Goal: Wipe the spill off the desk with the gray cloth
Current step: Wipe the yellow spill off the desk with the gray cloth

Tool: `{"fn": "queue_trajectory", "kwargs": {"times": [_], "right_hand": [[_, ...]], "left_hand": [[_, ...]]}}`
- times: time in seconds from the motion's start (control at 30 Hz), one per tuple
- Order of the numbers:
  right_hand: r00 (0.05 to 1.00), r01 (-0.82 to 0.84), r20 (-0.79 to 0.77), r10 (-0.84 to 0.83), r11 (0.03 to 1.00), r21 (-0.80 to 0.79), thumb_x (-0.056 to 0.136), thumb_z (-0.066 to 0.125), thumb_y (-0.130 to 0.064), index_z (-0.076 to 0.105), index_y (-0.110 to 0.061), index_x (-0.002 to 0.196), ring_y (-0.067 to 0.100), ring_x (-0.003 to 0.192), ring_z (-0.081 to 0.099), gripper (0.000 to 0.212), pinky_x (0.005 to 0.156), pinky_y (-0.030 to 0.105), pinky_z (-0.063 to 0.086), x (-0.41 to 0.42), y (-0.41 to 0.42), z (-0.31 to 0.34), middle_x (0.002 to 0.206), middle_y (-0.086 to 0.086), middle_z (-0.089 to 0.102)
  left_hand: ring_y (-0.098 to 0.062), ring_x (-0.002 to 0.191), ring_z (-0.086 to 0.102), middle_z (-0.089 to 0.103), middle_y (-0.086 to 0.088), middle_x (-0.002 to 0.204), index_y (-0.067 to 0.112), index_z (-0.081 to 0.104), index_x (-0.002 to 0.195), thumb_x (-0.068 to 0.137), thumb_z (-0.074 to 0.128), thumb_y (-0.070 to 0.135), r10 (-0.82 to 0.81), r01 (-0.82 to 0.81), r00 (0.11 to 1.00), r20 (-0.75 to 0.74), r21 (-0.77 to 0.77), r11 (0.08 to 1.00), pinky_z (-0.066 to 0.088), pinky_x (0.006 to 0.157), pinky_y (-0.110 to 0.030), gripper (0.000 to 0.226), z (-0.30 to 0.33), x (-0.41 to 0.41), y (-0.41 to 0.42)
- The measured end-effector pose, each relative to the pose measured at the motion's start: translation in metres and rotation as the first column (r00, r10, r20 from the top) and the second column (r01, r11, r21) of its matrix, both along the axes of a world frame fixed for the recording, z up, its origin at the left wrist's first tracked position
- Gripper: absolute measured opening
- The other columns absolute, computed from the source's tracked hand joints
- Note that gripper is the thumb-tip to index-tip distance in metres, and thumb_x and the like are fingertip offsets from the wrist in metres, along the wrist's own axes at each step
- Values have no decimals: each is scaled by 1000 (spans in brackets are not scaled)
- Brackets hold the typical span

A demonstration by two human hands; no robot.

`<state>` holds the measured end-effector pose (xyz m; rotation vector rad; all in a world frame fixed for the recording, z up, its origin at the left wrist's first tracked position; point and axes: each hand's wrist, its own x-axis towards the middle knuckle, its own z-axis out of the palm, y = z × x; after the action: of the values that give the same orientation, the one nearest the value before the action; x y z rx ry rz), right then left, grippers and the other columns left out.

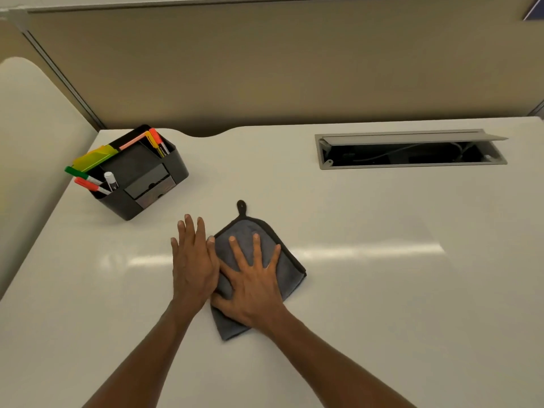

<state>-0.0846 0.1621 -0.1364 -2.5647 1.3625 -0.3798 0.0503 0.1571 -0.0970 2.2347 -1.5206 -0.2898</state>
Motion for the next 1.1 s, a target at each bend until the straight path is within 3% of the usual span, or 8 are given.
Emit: {"fn": "queue_trajectory", "kwargs": {"times": [0.1, 0.2, 0.3, 0.53, 0.73, 0.97, 1.1], "right_hand": [[996, 44, -79, -41, 998, 35, 86, 34, -78, 24, -50, 151, 43, 152, -6, 72, 107, 79, -7, -33, -9, 2, 168, -2, 8], [977, 152, -160, -142, 987, 52, 88, 26, -80, 18, -53, 152, 42, 152, -9, 70, 107, 77, -13, -74, -26, 6, 168, -6, 1], [939, 274, -235, -253, 959, 64, 87, 18, -82, 6, -55, 152, 40, 151, -15, 70, 107, 78, -9, -115, -42, 9, 167, -9, -8], [859, 484, -242, -450, 869, 102, 83, 11, -85, -1, -54, 152, 42, 150, -16, 77, 106, 81, -4, -159, -23, 9, 168, -6, -8], [815, 562, -244, -525, 819, 115, 74, 9, -95, -6, -52, 152, 45, 149, -18, 91, 103, 82, -6, -142, 20, 8, 167, 1, -13], [868, 481, -209, -451, 868, 126, 75, 18, -95, 12, -45, 155, 51, 149, -4, 95, 101, 84, -5, -73, 60, 13, 167, 9, 1], [876, 465, -216, -432, 874, 142, 73, 13, -96, 9, -46, 155, 51, 148, -9, 96, 101, 84, -6, -40, 57, 17, 167, 8, -3]], "left_hand": [[-30, 152, 3, 10, -15, 163, 6, 20, 153, 104, 27, 27, -30, 29, 999, 37, 36, 999, 4, 122, -49, 53, -2, 0, 10], [-29, 152, 1, 7, -13, 163, 10, 17, 154, 102, 21, 33, -75, 66, 992, 105, 88, 994, 2, 123, -48, 56, -4, 2, 24], [-28, 152, 3, 10, -11, 163, 13, 19, 154, 102, 12, 39, -121, 106, 977, 176, 93, 990, 0, 122, -46, 59, -4, 0, 32], [-30, 151, 10, 22, -12, 161, 14, 26, 152, 98, 17, 38, -183, 151, 957, 226, 150, 977, 7, 121, -51, 60, -10, -8, 39], [-30, 151, 10, 21, -11, 161, 15, 27, 152, 96, 10, 42, -197, 159, 951, 238, 169, 973, 8, 121, -50, 64, -13, -10, 49], [-26, 151, -1, 7, -10, 163, 18, 15, 154, 98, 12, 42, -179, 157, 966, 188, 125, 980, -2, 122, -45, 61, -7, -7, 52], [-28, 152, 3, 8, -12, 163, 18, 17, 154, 95, 1, 47, -177, 157, 964, 198, 114, 981, 1, 121, -46, 68, -3, 5, 53]]}}
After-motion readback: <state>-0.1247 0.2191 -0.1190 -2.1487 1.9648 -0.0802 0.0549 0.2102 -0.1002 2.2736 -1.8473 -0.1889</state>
